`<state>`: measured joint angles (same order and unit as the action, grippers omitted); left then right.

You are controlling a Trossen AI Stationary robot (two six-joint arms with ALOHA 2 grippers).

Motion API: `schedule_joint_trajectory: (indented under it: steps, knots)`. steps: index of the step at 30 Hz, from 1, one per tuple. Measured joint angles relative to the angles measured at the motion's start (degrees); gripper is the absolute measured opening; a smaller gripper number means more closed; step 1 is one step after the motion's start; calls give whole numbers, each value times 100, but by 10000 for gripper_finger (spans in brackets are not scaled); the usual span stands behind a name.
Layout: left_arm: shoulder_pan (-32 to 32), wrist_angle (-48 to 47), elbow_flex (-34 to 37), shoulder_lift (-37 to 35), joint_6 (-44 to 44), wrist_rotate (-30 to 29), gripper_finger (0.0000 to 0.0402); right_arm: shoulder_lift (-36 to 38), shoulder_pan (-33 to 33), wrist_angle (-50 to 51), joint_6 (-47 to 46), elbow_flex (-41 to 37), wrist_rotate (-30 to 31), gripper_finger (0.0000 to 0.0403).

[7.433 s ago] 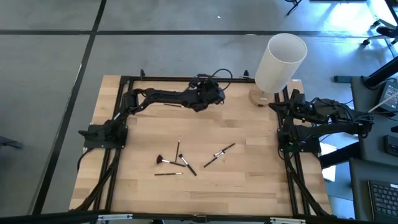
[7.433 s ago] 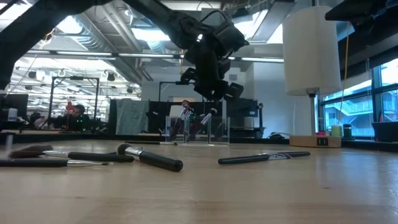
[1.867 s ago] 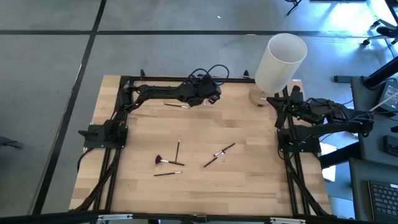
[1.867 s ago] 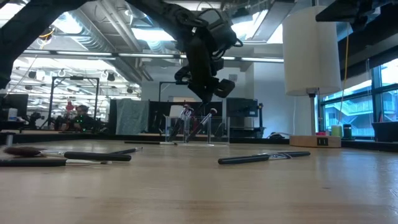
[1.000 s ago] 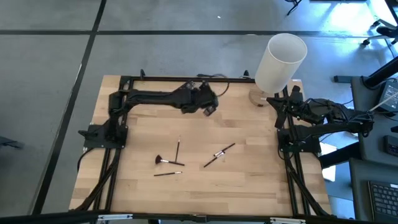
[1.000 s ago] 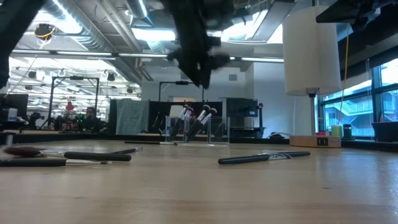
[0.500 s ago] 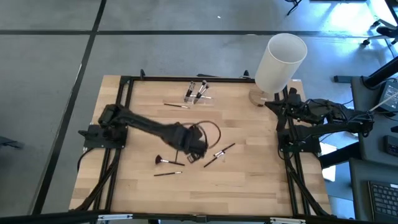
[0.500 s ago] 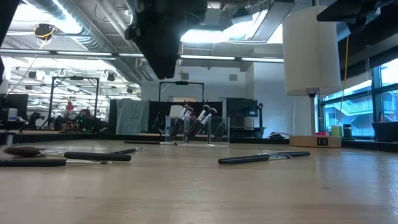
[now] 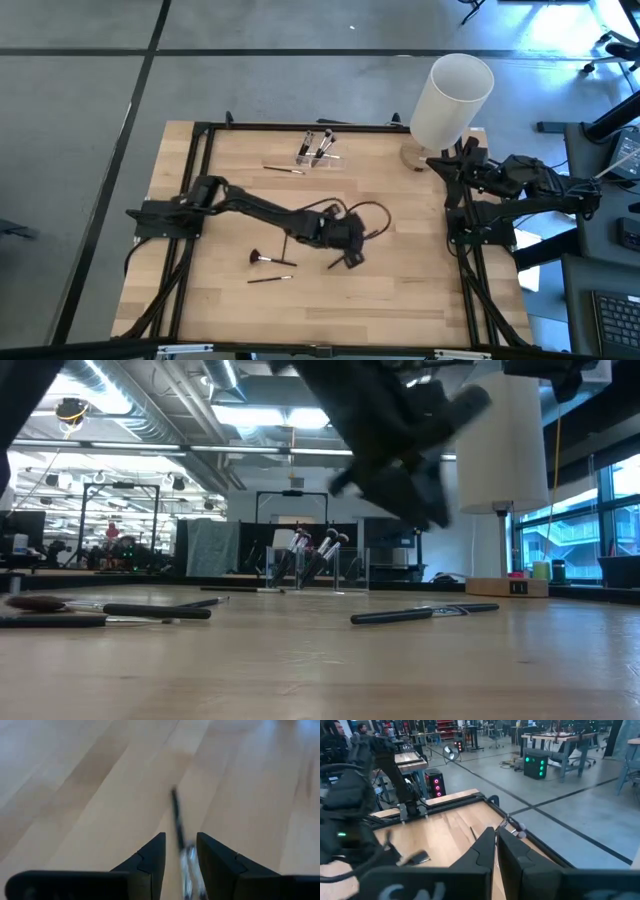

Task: Pick & Place Makeup Brushes
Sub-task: Put the eyeshadow brush into the transparent organizer

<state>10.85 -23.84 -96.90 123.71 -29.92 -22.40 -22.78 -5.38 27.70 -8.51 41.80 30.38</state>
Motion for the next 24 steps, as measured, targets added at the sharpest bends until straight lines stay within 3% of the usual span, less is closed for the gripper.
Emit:
schedule_joint_trajectory:
  steps: [3, 7, 11, 16, 20, 24]
  knots:
    - [-222, 866, 0, 297, 286, 407, 98, -42, 1, 24, 2, 0, 1, 20]
    - [-387, 874, 2, 425, 290, 860, 92, -93, 1, 288, 37, 0, -2, 20]
    - [-383, 196, 3, 388, 64, 779, 85, -144, -1, 670, -8, 0, -20, 20]
    - [-263, 96, -1, 149, -312, 396, 74, -267, 1, 796, -314, 0, -282, 20]
    - [-38, -231, -2, -202, -349, -485, 62, -572, 1, 622, -540, 0, -938, 20]
    - [307, -953, -2, -588, -852, -2099, 53, -1119, -1, 96, -633, 0, -1259, 20]
